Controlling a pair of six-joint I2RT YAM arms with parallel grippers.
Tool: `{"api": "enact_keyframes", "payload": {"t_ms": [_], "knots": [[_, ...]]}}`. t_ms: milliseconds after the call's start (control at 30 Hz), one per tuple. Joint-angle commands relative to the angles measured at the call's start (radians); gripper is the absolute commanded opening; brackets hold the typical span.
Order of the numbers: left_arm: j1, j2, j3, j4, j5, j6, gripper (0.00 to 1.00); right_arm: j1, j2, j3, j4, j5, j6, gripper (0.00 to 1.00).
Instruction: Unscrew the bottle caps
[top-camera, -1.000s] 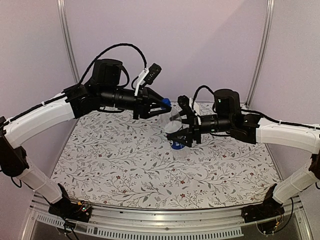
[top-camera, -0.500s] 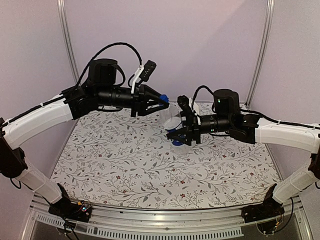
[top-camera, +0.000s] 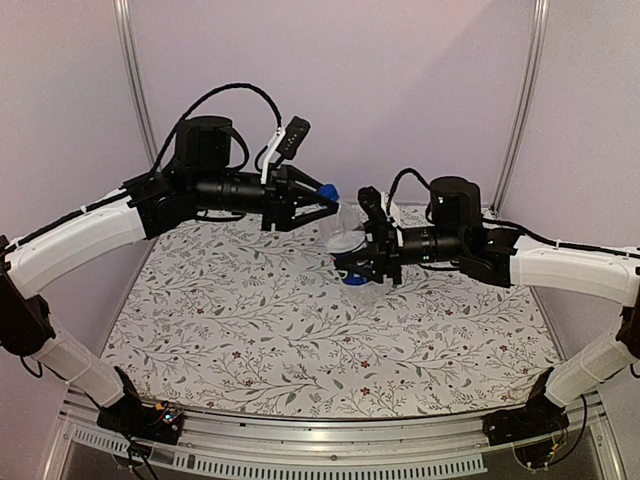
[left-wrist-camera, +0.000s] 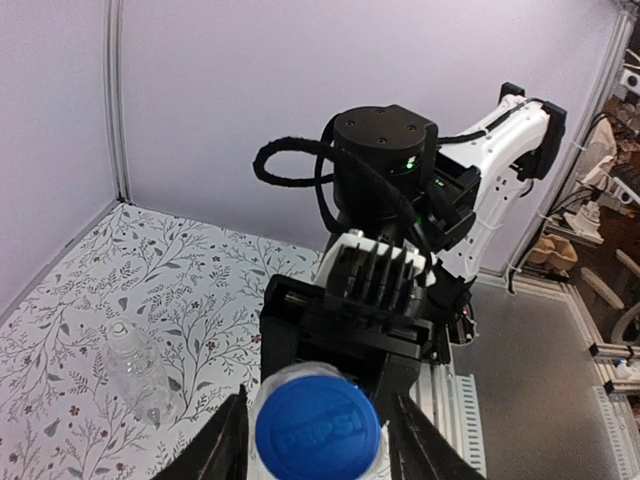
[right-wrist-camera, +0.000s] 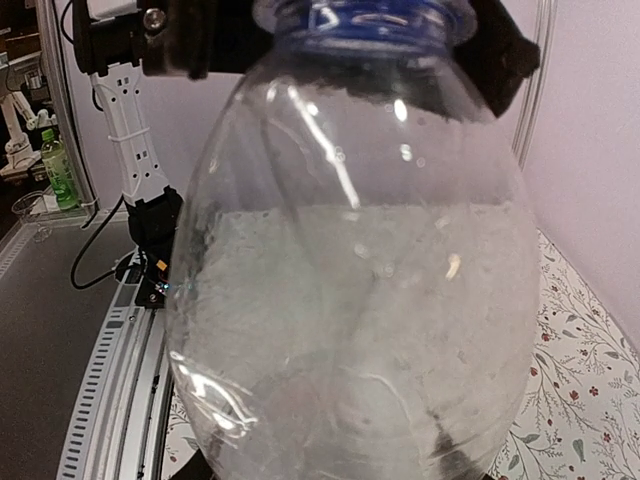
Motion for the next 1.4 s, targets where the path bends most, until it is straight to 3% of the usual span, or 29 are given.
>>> {"api": "enact_keyframes", "payload": {"t_ms": [0, 100, 233, 567, 900, 1200, 1367], "knots": [[0.015, -0.021, -0.006, 0.034, 0.01, -0.013, 0.57, -0.017, 0.001, -0.01, 0.052, -0.03, 0.02, 0.45], [0.016, -0.031, -0.006, 0.041, -0.011, -0.014, 0.73, -0.017, 0.005, -0.015, 0.053, -0.047, 0.025, 0.45], [0.02, -0.054, -0.019, 0.078, -0.015, -0.012, 0.84, -0.016, 0.007, -0.019, 0.056, -0.069, 0.029, 0.45], [0.034, -0.028, -0.016, 0.163, 0.195, -0.027, 0.85, -0.015, 0.032, -0.006, 0.052, -0.189, 0.045, 0.44], [0.039, 0.045, -0.004, 0.308, 0.345, -0.113, 0.62, -0.016, 0.043, 0.023, 0.032, -0.293, 0.049, 0.44], [0.039, 0.047, -0.046, 0.352, 0.37, -0.134, 0.41, -0.015, 0.039, 0.017, 0.033, -0.295, 0.051, 0.44], [0.04, 0.044, -0.071, 0.363, 0.371, -0.134, 0.39, -0.015, 0.037, 0.021, 0.033, -0.294, 0.052, 0.44]]}}
